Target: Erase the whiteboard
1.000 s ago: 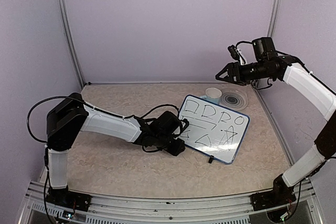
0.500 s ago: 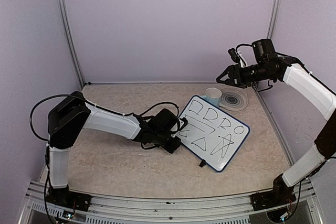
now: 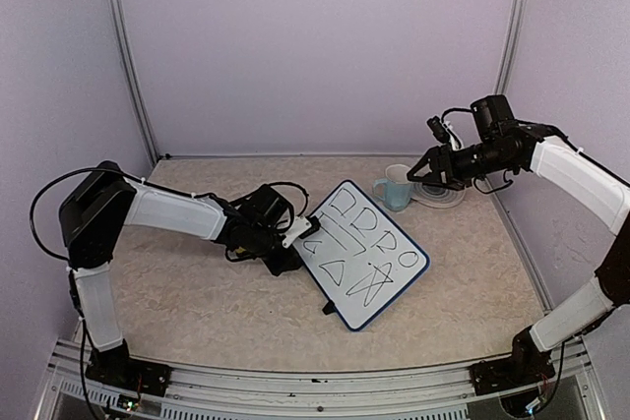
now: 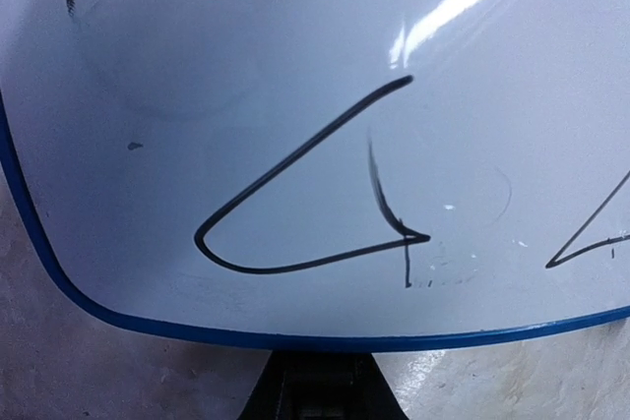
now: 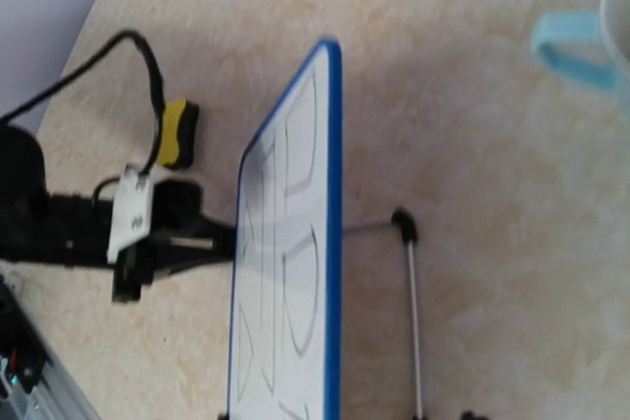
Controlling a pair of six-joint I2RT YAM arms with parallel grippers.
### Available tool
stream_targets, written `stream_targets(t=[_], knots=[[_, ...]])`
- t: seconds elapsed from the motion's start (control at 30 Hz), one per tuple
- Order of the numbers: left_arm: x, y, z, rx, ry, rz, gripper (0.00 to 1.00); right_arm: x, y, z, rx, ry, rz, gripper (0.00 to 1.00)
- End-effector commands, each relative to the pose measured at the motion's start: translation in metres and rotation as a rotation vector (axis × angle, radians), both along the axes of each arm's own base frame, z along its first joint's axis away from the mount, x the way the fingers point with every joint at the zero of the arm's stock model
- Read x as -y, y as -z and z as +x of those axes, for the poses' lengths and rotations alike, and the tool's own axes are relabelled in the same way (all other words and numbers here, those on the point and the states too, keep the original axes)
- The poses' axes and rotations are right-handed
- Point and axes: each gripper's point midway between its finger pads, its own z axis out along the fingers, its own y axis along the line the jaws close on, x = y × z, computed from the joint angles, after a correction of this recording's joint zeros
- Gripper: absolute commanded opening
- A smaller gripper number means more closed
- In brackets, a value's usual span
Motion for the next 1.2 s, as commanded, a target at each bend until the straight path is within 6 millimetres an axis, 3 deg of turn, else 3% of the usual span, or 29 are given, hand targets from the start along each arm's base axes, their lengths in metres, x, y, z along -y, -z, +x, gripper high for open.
stream_targets(t=[0.0,0.13,0.2,0.23,0.37,0.43,0.5,0.63,0.8,0.93,1.17], knots=[[-0.024,0.001,0.006,0.008,-0.016,0.082,0.22,0.000,0.004,-0.011,-0.043,-0.001,0.047,0.61],[-0.031,-0.009,0.007,-0.013,-0.057,0.066,0.56,-0.002,0.011,-0.016,-0.089,0.000,0.076,0.60],[-0.032,-0.026,0.010,-0.009,-0.101,0.018,0.77,-0.002,0.015,-0.016,-0.114,0.006,0.072,0.60],[-0.033,-0.041,0.012,0.011,-0.130,-0.015,0.82,-0.002,0.017,-0.016,-0.124,0.008,0.068,0.60],[-0.046,-0.091,0.029,0.068,-0.304,-0.128,0.91,-0.001,0.025,-0.012,-0.162,0.031,0.038,0.59],[-0.067,-0.112,0.046,0.069,-0.460,-0.187,0.98,-0.001,0.029,-0.010,-0.182,0.035,0.025,0.59],[-0.099,-0.124,0.064,0.060,-0.640,-0.217,0.99,-0.004,0.033,-0.008,-0.202,0.031,0.018,0.58],[-0.153,-0.107,0.081,-0.057,-0.934,-0.205,0.99,-0.016,0.040,-0.005,-0.234,0.005,0.002,0.57],[-0.180,-0.078,0.075,-0.111,-1.113,-0.163,0.98,-0.038,0.047,-0.010,-0.270,-0.044,-0.006,0.53],[-0.185,-0.060,0.070,-0.157,-1.188,-0.151,0.94,-0.053,0.057,-0.015,-0.304,-0.074,-0.017,0.49],[-0.173,-0.041,0.068,-0.226,-1.176,-0.182,0.88,-0.070,0.078,-0.027,-0.352,-0.114,-0.036,0.40]])
